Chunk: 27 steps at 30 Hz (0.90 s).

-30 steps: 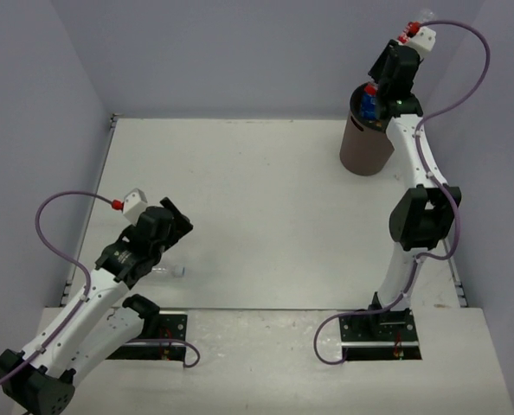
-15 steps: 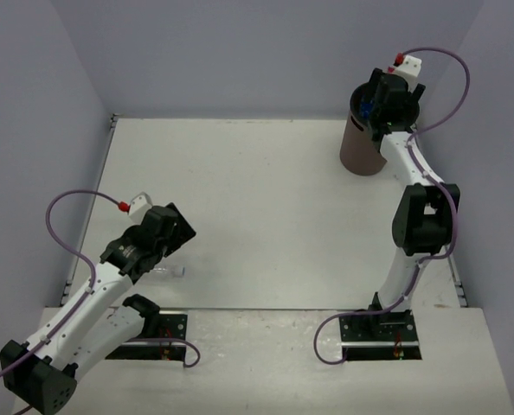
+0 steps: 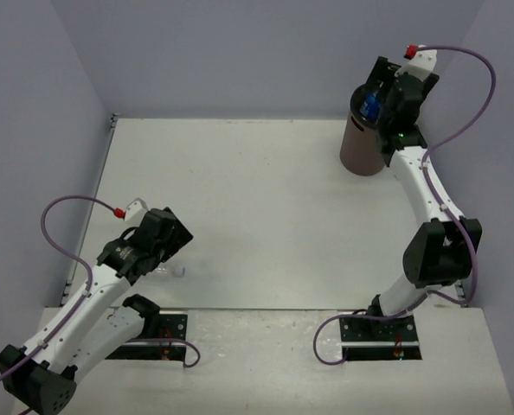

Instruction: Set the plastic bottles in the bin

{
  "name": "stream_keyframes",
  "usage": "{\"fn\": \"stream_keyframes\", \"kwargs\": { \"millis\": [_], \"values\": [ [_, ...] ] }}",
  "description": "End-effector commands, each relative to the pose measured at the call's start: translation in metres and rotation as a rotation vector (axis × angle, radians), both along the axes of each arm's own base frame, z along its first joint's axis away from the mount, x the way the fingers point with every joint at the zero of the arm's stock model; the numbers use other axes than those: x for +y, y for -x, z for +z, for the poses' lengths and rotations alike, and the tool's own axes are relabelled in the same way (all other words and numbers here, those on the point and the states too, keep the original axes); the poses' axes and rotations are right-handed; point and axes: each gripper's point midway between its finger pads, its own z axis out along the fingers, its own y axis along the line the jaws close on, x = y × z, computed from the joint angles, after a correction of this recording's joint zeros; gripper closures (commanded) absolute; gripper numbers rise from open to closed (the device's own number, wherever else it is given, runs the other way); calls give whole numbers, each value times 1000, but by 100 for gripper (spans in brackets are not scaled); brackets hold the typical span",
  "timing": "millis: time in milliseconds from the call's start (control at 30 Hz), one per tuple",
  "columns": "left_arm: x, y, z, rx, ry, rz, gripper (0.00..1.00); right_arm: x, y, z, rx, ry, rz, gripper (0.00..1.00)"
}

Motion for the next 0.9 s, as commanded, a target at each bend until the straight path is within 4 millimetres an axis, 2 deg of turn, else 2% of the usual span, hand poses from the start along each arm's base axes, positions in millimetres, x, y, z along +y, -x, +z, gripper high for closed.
{"fn": "stream_keyframes", "kwargs": {
  "millis": [0, 33, 167, 300, 367, 467, 567, 700, 800, 867],
  "values": [
    [11, 19, -11, 106, 6, 123, 0, 56, 35, 27, -104, 15, 176, 1],
    [14, 23, -14, 124, 7, 157, 0, 67, 40, 21, -103, -9, 210, 1],
    [23, 35, -20, 145, 27, 267, 0, 107, 70, 21, -138, -105, 372, 1],
    [40, 43, -22, 115, 16, 369, 0, 125, 87, 13, -125, -158, 460, 1],
    [46, 41, -23, 90, -6, 392, 0, 124, 94, 7, -120, -154, 464, 1],
    [54, 35, -24, 59, -40, 418, 0, 111, 100, 2, -119, -107, 408, 1],
    [58, 37, -35, 93, -70, 459, 0, 100, 104, 2, -103, -76, 357, 1],
    [63, 39, -43, 127, -105, 502, 0, 100, 111, 8, -119, -70, 368, 1],
    [67, 39, -44, 126, -116, 543, 0, 101, 113, 5, -114, -81, 375, 1],
    [66, 30, -45, 94, -106, 542, 0, 100, 114, 3, -110, -86, 369, 1]
  ]
}}
